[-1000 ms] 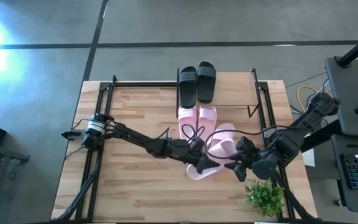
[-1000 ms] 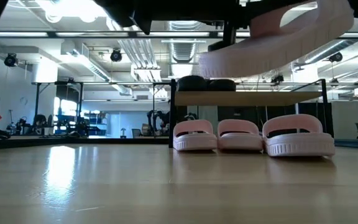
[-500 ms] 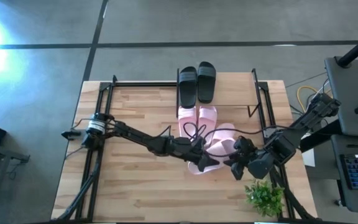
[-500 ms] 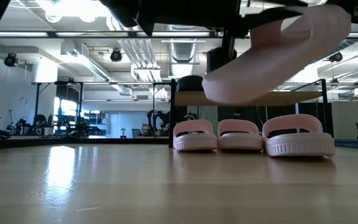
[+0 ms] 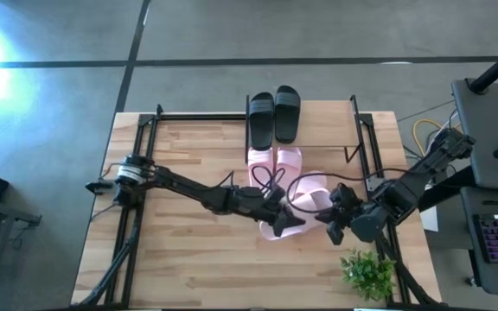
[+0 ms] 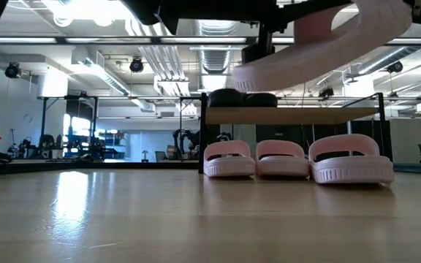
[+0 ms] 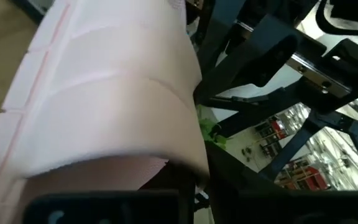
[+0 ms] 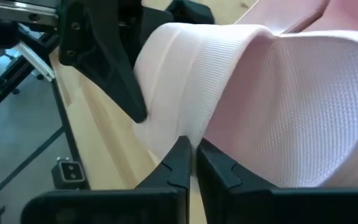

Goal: Pick and place slides into the shelf
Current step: Put the pink slide under the shelf

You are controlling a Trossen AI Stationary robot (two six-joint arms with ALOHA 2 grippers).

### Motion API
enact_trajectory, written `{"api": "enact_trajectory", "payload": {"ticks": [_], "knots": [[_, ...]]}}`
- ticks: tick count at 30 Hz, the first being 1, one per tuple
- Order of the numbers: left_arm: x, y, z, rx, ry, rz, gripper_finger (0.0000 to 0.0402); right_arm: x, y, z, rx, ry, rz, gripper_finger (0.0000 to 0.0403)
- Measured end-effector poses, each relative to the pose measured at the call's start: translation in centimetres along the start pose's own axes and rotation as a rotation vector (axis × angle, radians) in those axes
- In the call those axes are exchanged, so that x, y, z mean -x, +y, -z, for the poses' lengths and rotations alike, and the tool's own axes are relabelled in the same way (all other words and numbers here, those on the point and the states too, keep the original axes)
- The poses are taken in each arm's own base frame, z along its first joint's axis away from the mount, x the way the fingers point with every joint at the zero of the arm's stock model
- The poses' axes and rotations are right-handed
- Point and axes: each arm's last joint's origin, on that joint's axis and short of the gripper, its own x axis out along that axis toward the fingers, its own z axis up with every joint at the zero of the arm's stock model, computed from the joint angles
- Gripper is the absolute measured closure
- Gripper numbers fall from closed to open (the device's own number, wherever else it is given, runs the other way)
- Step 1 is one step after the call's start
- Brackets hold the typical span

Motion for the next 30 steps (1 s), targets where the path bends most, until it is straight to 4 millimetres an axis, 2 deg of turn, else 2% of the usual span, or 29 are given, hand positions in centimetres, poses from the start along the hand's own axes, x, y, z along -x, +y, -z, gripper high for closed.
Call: {"api": "enact_trajectory", "payload": {"ticks": [6, 9, 11, 16, 19, 21, 25, 30], "knots": [[1.2, -1.0, -0.2, -0.004, 0.002, -0.059, 0.0388, 0.5, -0.6, -0.1, 0.024, 0.011, 0.023, 0.0394], [2.0, -2.0, -0.8, -0.009, 0.013, -0.069, 0.0368, 0.5, -1.1, 0.1, 0.029, 0.035, 0.060, 0.0394], [2.9, -2.5, -0.4, -0.026, 0.077, -0.139, 0.0348, 0.7, -1.8, 0.2, 0.032, 0.051, 0.109, 0.0394], [6.4, -1.9, 3.2, -0.101, 0.346, -0.540, 0.0286, 2.1, -2.9, 0.2, 0.043, 0.093, 0.115, 0.0394], [8.2, -2.1, 5.0, -0.131, 0.453, -0.695, 0.0262, 3.1, -3.4, 0.1, 0.074, 0.177, 0.053, 0.0394], [9.0, -2.2, 6.1, -0.145, 0.510, -0.749, 0.0255, 3.9, -3.8, -0.1, 0.095, 0.239, -0.004, 0.0394], [9.1, -3.0, 7.9, -0.152, 0.541, -0.734, 0.0254, 6.0, -5.1, -0.4, 0.093, 0.367, -0.135, 0.0394], [8.6, -2.4, 9.5, -0.114, 0.539, -0.771, 0.0254, 7.9, -7.3, -0.9, 0.063, 0.366, -0.167, 0.0394]]}}
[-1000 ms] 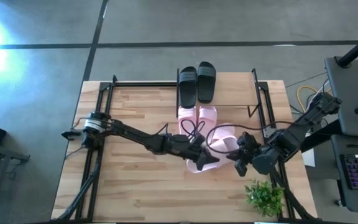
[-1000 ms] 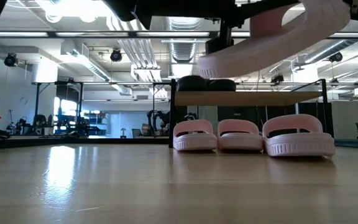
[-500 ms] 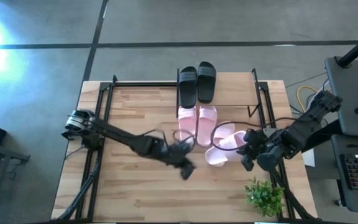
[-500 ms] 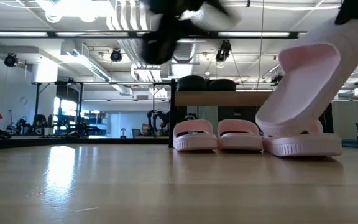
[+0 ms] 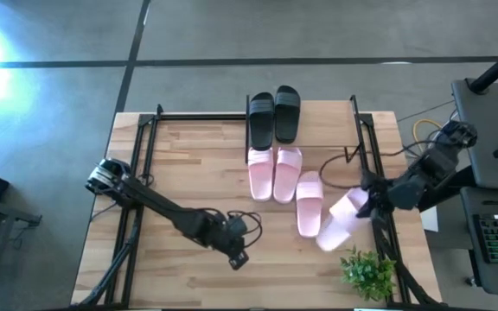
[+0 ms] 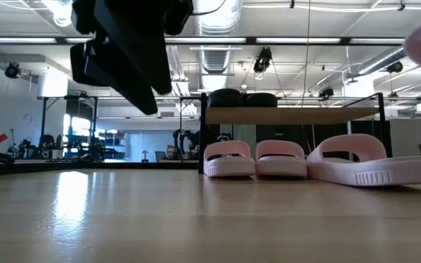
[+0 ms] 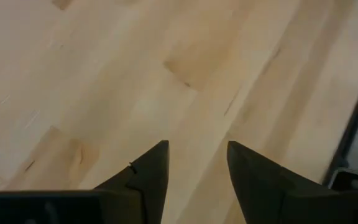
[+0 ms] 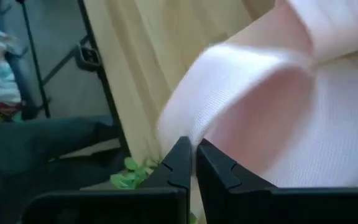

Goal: Pick and place slides into the shelf
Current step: Put the pink slide under the shelf

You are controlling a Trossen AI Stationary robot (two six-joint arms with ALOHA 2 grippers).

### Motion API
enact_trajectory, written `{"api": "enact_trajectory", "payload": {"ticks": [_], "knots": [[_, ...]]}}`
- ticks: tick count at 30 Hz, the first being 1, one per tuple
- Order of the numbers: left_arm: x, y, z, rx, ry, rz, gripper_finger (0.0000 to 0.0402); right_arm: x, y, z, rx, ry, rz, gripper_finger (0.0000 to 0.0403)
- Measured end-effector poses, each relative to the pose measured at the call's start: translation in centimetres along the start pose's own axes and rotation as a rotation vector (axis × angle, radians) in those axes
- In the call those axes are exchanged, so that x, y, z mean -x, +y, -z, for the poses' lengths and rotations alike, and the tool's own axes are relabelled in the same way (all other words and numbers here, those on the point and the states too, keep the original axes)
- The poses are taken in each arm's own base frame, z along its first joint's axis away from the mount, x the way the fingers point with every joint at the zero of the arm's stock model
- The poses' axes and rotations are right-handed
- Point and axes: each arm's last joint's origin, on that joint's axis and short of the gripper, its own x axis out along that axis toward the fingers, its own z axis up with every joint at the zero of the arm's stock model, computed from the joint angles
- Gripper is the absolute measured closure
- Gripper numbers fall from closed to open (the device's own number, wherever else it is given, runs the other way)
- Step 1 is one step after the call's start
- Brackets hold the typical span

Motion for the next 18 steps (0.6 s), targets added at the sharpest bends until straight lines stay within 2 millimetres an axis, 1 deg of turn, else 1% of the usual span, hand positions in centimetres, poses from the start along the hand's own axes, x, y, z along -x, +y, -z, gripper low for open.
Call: {"api": "enact_trajectory", "payload": {"ticks": [4, 7, 9, 13, 16, 18], "knots": [[-1.0, 0.0, 0.4, 0.013, 0.015, -0.023, 0.0254, 0.7, -1.6, 0.4, -0.017, 0.001, 0.086, 0.0394], [-1.4, 0.0, 0.6, 0.012, 0.022, -0.025, 0.0254, 0.0, -2.4, 0.9, -0.005, 0.065, 0.153, 0.0394], [-1.4, 0.0, 0.5, 0.012, 0.021, -0.024, 0.0254, -0.6, -2.6, 1.2, 0.005, 0.106, 0.142, 0.0394], [-1.4, 0.0, 0.5, 0.015, 0.020, -0.024, 0.0254, -1.4, -2.8, 1.5, 0.025, 0.109, 0.127, 0.0394], [-1.4, 0.0, 0.5, 0.027, 0.020, -0.023, 0.0254, -1.7, -2.5, 1.3, 0.059, 0.077, 0.068, 0.0394], [-1.4, 0.0, 0.5, 0.033, 0.019, -0.022, 0.0254, -1.5, -2.3, 1.2, 0.064, 0.068, 0.032, 0.0395]]}}
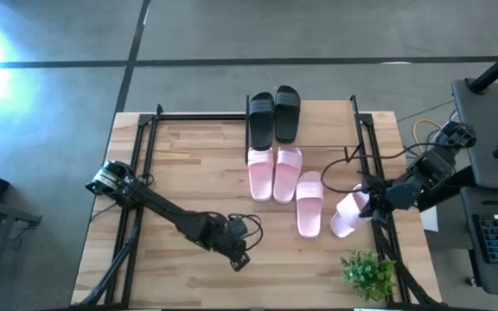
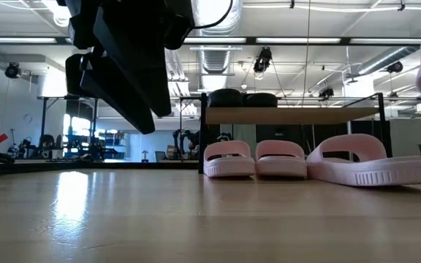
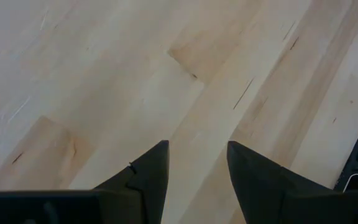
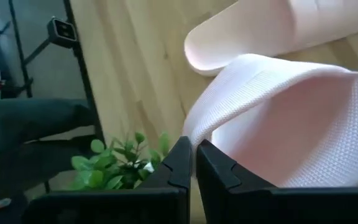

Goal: Pick and place slides into the shelf
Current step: Put the pink slide under the shelf

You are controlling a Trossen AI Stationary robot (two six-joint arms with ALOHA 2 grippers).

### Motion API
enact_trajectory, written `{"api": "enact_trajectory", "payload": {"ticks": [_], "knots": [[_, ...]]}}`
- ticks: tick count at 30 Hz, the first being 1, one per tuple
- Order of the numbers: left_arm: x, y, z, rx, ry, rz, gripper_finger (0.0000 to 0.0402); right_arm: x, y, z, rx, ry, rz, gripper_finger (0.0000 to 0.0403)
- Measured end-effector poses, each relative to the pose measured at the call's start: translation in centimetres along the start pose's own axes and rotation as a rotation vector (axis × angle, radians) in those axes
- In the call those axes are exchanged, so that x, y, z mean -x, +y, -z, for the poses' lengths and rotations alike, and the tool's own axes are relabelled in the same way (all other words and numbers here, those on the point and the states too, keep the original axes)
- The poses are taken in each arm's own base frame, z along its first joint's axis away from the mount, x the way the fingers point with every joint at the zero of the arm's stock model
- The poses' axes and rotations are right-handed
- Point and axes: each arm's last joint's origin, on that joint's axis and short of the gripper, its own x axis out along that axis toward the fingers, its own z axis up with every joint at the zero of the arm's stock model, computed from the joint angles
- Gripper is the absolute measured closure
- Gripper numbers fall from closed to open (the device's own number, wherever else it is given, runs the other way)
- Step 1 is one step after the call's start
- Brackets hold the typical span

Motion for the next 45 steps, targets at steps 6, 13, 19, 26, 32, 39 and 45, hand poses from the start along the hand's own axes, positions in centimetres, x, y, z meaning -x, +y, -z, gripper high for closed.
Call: {"api": "enact_trajectory", "payload": {"ticks": [6, 13, 19, 26, 32, 39, 45], "knots": [[0.0, -0.1, 0.0, 0.026, 0.001, 0.002, 0.0254, 2.1, 0.4, -0.3, -0.018, -0.029, -0.100, 0.0395], [0.0, -0.1, 0.0, 0.027, 0.000, 0.003, 0.0254, 0.2, -0.1, 0.2, -0.022, 0.030, -0.029, 0.0395], [0.0, -0.1, 0.0, 0.027, 0.000, 0.003, 0.0254, -2.5, -1.2, 0.6, -0.040, -0.022, 0.107, 0.0394], [0.0, -0.1, 0.0, 0.042, 0.001, 0.001, 0.0254, -3.6, -1.8, 0.6, -0.027, -0.093, 0.224, 0.0344], [0.0, -0.1, 0.0, 0.044, 0.000, 0.001, 0.0254, -4.5, -1.7, 0.6, 0.029, -0.071, 0.327, 0.0269], [0.0, -0.1, 0.0, 0.044, -0.003, -0.001, 0.0254, -5.7, -1.2, 0.4, 0.063, -0.023, 0.421, 0.0198], [0.0, -0.1, 0.0, 0.046, -0.004, -0.001, 0.0254, -6.2, -0.9, 0.5, 0.054, 0.129, 0.538, 0.0169]]}}
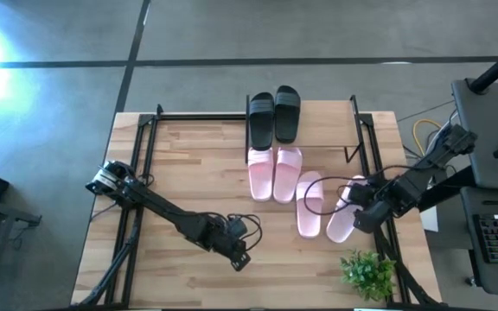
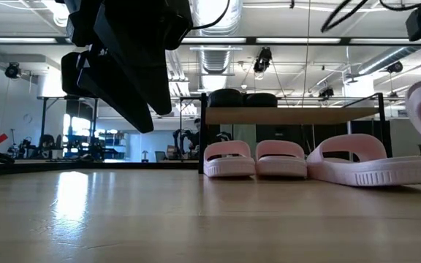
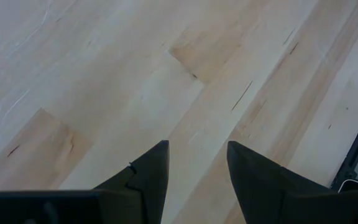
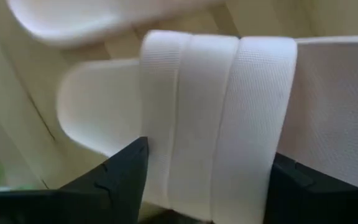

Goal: Pick and place slides into the shelf
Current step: Put the pink slide under the shelf

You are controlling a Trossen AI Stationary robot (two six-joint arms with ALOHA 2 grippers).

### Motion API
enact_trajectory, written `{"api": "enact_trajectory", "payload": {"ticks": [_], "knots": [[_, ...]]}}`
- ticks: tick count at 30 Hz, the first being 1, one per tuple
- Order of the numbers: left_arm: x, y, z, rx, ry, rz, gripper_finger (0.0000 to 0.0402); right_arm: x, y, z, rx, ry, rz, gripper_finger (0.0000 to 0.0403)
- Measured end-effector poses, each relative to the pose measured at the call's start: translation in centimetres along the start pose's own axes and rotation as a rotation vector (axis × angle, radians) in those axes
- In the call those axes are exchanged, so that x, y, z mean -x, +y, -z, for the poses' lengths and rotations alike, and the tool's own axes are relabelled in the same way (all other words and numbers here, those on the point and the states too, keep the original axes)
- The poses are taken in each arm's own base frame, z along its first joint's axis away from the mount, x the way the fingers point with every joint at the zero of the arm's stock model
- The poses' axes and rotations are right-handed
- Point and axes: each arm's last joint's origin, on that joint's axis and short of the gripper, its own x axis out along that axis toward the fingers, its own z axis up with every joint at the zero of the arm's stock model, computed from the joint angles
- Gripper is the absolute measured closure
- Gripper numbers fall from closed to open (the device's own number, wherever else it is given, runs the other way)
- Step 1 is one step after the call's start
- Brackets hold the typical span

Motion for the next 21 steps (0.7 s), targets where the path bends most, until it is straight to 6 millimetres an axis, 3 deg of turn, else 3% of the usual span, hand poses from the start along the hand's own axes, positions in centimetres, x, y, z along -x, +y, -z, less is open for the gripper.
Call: {"api": "enact_trajectory", "payload": {"ticks": [5, 12, 17, 21], "knots": [[0.0, 0.0, 0.0, 0.001, 0.000, 0.000, 0.0254, 1.9, 0.3, -0.5, 0.014, 0.047, 0.103, 0.0164], [0.0, 0.0, 0.0, 0.001, -0.002, -0.002, 0.0254, 5.6, 1.1, -2.6, 0.089, -0.168, 0.153, 0.0165], [0.0, 0.0, 0.1, 0.000, -0.002, 0.000, 0.0254, 6.4, 1.3, -3.5, 0.020, -0.171, 0.135, 0.0167], [0.1, -0.1, 0.3, -0.006, -0.010, -0.003, 0.0254, 5.7, 1.3, -3.5, -0.051, -0.076, 0.112, 0.0167]]}}
